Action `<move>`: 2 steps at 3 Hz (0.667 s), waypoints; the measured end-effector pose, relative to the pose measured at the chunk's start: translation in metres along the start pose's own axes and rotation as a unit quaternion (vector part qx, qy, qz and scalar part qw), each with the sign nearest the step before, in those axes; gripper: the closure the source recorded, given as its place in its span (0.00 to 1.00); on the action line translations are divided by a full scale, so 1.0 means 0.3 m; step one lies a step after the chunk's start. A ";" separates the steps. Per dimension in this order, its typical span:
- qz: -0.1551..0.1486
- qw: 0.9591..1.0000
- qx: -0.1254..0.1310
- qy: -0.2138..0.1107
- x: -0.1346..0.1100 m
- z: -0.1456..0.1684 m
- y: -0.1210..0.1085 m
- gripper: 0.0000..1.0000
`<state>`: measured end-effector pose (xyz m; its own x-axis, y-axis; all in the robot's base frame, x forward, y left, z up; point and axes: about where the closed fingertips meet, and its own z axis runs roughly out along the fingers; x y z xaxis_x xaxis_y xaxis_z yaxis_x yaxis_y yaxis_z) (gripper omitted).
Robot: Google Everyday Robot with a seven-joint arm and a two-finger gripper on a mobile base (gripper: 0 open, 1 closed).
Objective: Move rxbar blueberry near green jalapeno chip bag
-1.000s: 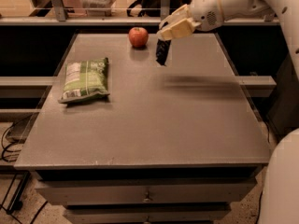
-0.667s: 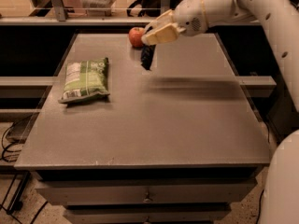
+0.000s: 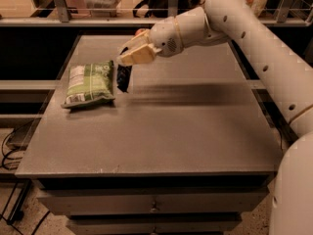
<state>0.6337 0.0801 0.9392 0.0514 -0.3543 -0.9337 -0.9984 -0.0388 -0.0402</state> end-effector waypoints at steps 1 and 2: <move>0.019 0.999 -0.026 -0.002 0.037 0.129 0.027 0.58; 0.038 0.999 -0.035 0.002 0.066 0.205 0.036 0.35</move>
Offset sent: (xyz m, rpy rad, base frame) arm -0.0122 0.0661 -0.0595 -0.0243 0.1424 0.0293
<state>0.6226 0.1300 0.8985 -0.0235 -0.3631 -0.9315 -0.9955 -0.0767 0.0550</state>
